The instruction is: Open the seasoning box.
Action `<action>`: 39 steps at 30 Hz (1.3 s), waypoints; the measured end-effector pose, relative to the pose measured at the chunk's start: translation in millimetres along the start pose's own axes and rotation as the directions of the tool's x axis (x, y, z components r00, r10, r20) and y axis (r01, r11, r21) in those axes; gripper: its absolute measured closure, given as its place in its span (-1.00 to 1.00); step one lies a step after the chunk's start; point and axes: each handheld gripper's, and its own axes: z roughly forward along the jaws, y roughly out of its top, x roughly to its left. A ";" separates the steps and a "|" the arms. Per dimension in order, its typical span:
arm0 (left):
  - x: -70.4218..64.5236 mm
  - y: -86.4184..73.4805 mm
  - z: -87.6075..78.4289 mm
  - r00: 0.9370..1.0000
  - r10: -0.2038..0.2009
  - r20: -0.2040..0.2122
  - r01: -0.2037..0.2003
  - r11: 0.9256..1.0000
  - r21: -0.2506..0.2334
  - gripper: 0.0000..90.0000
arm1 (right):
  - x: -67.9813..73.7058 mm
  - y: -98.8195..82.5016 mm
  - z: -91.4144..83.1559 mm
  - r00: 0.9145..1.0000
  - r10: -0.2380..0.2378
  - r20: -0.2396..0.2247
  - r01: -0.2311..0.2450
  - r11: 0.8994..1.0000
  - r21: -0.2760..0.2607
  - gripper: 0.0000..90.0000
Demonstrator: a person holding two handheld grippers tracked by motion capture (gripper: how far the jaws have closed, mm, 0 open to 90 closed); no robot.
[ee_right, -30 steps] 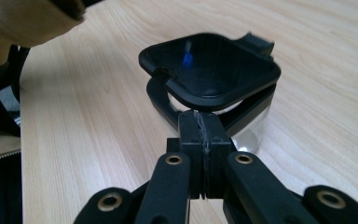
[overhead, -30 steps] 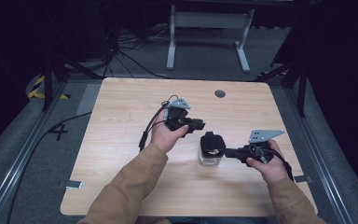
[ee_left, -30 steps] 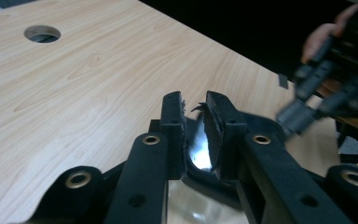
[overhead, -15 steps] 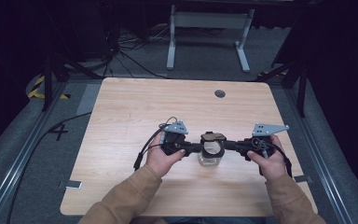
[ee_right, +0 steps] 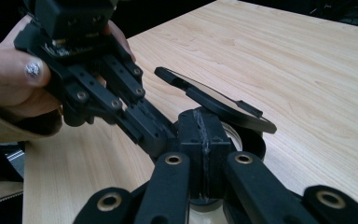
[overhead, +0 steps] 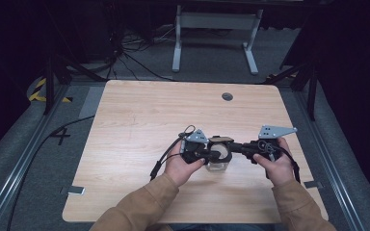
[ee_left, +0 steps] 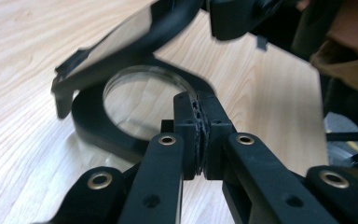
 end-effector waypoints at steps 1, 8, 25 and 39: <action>0.2 0.0 -0.5 1.000 -0.004 -0.005 0.004 1.000 0.004 0.95 | 0.5 1.5 1.0 1.000 -0.008 0.005 0.008 1.000 0.000 1.00; 2.4 0.6 -1.0 1.000 -0.030 -0.006 0.030 1.000 0.009 0.98 | 1.3 11.6 5.8 0.999 -0.030 0.020 0.030 1.000 -0.004 1.00; 2.5 0.9 -1.3 0.999 -0.033 -0.008 0.033 0.999 0.016 0.98 | -23.0 32.4 31.7 0.994 0.018 0.111 -0.015 0.999 -0.033 1.00; 3.7 4.8 -13.1 1.000 -0.002 0.029 0.003 1.000 -0.023 0.68 | -21.0 35.2 24.0 0.991 0.008 0.137 -0.004 1.000 -0.027 0.90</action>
